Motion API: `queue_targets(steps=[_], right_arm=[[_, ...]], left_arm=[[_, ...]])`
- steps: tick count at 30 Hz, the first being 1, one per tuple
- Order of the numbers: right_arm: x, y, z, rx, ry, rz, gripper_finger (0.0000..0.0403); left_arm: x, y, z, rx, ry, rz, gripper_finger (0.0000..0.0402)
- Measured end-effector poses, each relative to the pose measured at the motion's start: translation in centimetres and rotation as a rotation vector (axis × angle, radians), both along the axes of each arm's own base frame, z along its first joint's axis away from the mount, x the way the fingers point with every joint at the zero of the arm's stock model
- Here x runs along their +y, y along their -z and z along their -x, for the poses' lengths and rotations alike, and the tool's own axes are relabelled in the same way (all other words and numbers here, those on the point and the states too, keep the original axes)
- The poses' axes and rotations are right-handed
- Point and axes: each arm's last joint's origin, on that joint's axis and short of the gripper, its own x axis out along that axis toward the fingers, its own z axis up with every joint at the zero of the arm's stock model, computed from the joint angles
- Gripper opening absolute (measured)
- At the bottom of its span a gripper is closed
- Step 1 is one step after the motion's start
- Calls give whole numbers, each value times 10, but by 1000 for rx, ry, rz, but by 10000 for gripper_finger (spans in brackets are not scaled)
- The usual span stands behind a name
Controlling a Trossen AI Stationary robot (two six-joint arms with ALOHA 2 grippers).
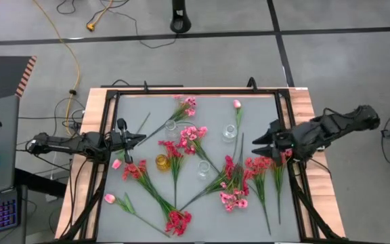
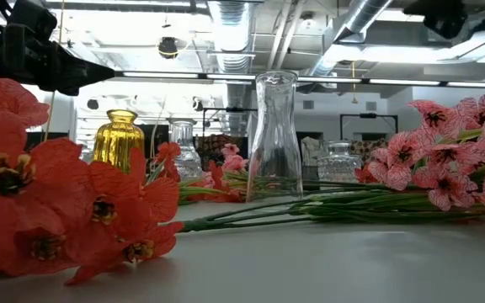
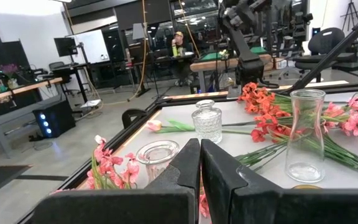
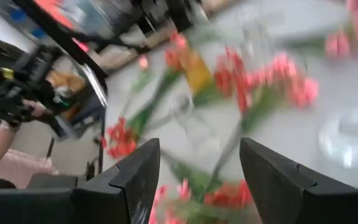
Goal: Sort flowers into vase by color
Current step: Put the center orange flowers into the top right transparent vase
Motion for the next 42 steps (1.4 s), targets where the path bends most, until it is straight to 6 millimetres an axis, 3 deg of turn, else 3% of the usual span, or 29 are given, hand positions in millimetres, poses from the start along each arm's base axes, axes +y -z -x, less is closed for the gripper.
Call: queue_targets(steps=[4,10,15,23,42], right_arm=[[14,13,-14,228,105,-161,248],[40,49,-24,684,242,-413,248],[65,75,-33,915,354,-438,248],[88,108,-47,1042,453,-365,248],[99,160,-62,1128,521,-261,248]], left_arm=[[0,0,0,0,0,0,2],[0,0,0,0,0,0,2],[0,0,0,0,1,0,2],[0,0,0,0,1,0,2],[0,0,0,0,4,0,2]])
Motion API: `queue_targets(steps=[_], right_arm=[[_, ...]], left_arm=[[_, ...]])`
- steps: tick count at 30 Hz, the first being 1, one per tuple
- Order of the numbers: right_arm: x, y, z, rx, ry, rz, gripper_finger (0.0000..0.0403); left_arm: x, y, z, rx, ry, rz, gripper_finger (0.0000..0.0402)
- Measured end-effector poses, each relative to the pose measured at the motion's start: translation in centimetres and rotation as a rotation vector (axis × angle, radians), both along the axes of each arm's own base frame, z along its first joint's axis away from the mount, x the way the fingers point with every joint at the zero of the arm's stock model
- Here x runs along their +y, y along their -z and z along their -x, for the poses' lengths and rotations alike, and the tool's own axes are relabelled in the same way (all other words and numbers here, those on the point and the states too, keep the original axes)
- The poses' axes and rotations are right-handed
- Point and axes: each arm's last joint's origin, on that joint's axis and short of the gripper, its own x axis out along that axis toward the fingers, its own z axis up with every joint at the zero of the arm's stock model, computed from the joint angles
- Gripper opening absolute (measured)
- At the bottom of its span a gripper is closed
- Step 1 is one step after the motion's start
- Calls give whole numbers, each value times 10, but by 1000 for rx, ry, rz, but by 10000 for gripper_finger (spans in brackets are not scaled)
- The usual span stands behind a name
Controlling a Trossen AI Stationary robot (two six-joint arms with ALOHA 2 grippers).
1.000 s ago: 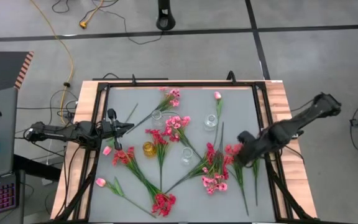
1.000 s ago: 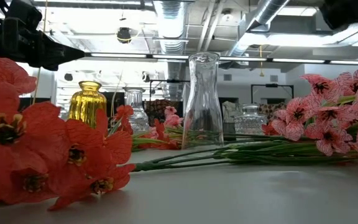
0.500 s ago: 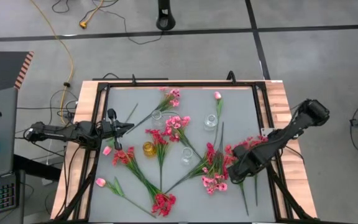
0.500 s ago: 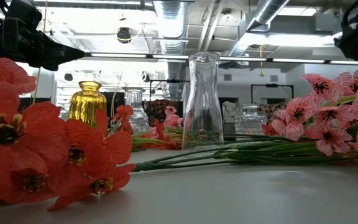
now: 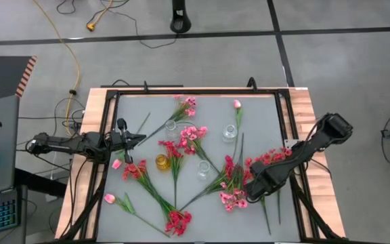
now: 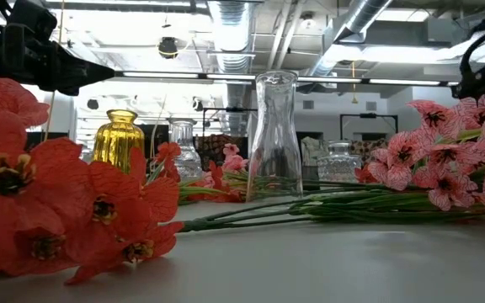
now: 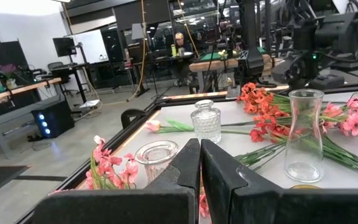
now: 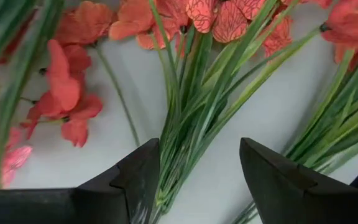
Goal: Sort flowers into vase by color
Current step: Put the center orange flowers into the top right transparent vase
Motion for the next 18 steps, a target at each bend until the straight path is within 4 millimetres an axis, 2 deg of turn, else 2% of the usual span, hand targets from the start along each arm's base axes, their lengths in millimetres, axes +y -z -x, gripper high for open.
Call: queue_targets(steps=[5,9,13,18], right_arm=[[-2,18,3,-12,0,-8,248],[-5,24,6,-23,4,-16,239],[-6,26,7,-23,3,-14,198],[-6,29,8,-17,-26,-9,119]], left_arm=[[0,0,0,0,0,0,2],[0,0,0,0,-1,0,2],[0,0,0,0,-1,0,2],[0,0,0,0,-1,0,2]])
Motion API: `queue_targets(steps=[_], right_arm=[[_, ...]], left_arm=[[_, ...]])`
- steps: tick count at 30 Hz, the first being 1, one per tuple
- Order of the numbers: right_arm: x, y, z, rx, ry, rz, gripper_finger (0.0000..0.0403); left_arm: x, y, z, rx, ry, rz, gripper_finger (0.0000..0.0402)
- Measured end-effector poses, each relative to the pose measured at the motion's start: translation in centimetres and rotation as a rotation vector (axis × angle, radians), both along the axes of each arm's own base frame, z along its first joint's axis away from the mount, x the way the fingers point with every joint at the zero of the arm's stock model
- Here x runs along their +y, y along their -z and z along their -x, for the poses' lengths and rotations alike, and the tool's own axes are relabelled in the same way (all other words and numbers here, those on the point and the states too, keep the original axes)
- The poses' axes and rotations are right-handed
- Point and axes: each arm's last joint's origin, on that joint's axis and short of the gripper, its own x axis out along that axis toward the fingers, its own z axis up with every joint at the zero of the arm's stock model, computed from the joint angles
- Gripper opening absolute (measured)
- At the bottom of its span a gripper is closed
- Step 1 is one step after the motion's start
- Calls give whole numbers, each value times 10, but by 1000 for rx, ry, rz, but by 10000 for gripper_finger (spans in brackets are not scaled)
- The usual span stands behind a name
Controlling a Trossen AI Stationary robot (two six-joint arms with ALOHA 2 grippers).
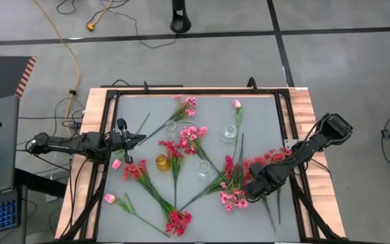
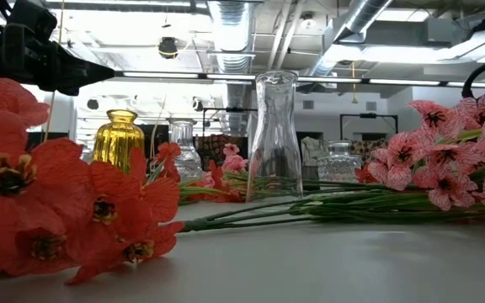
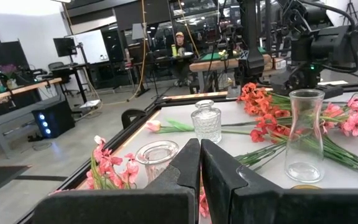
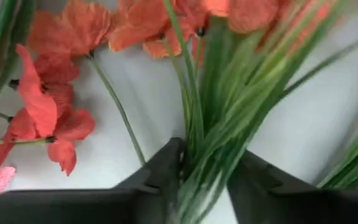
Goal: Sort flowers into vase by color
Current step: Put the center orange flowers into the top right transparent vase
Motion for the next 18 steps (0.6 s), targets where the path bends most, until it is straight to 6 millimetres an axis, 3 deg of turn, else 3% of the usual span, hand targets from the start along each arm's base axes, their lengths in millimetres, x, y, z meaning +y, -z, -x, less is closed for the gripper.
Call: queue_targets(steps=[6,13,18], right_arm=[[0,0,0,0,-7,-1,37],[-1,-6,2,-24,-7,-20,37],[-6,-23,8,-68,-6,-53,44]], left_arm=[[0,0,0,0,-2,0,2],[0,0,0,0,-2,0,2],[0,0,0,0,-2,0,2]])
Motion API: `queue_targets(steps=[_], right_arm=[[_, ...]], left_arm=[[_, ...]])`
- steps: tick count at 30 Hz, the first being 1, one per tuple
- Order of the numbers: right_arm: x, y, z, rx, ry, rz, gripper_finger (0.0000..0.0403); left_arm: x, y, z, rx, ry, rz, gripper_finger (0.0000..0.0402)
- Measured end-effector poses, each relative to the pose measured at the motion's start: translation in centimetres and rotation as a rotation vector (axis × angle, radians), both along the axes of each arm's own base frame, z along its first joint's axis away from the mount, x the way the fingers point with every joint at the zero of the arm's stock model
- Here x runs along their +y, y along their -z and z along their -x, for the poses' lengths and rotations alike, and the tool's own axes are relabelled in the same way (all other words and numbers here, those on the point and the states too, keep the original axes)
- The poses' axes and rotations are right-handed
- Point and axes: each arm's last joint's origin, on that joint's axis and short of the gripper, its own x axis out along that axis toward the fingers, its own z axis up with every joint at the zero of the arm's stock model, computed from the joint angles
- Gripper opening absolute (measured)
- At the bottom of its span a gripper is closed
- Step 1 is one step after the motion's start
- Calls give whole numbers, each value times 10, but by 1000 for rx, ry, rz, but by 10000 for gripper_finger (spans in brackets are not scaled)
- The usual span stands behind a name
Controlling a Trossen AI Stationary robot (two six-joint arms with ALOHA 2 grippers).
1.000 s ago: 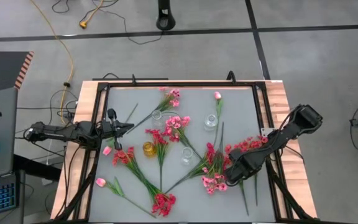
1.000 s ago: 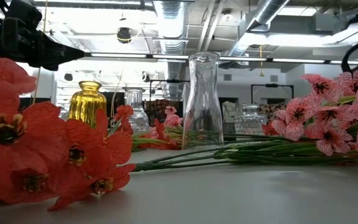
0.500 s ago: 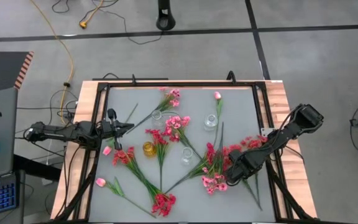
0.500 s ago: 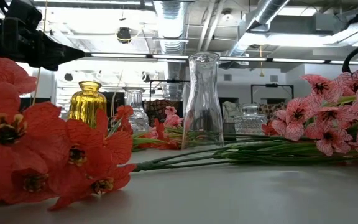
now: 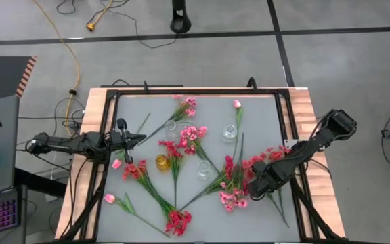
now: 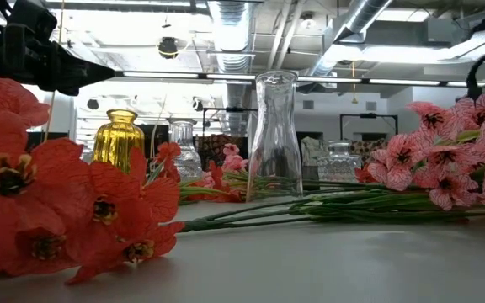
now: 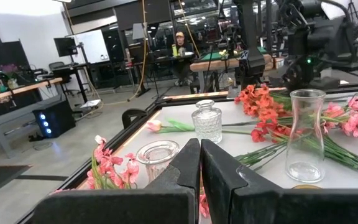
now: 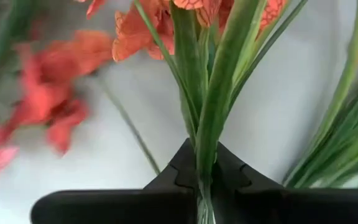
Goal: Sort flowers into vase by color
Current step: Put the center orange flowers into the top right transparent vase
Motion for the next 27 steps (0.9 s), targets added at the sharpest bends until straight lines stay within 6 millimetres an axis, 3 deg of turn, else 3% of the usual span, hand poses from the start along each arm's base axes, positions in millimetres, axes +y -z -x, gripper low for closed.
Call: queue_targets(steps=[8,18,27], right_arm=[[-19,-33,16,-72,21,-25,43],[-53,-76,32,-432,39,81,43],[-77,-102,46,-651,1,150,43]], left_arm=[[0,0,0,0,0,0,2],[0,0,0,0,1,0,2],[0,0,0,0,1,0,2]])
